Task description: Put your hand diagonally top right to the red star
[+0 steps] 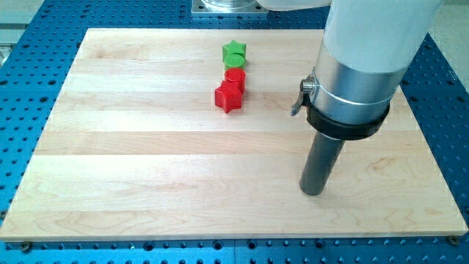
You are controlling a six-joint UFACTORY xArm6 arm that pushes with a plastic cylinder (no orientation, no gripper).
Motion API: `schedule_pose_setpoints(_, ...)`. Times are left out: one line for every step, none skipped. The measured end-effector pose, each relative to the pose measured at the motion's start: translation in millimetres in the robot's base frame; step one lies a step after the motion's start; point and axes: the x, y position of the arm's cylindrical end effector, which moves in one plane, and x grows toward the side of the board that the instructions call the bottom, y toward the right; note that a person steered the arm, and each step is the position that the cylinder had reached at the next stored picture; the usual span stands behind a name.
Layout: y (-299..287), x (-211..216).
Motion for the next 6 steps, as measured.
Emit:
schedule_pose_setpoints(-0.2,0.0)
schedule_pose_setpoints(-22.0,-32.5)
schedule_pose_setpoints(-32.1,-92.2)
schedule_pose_setpoints(-33.2,-116.6)
schedule_pose_setpoints(-33.2,-118.7)
schedule_pose_setpoints(-34.2,-115.4)
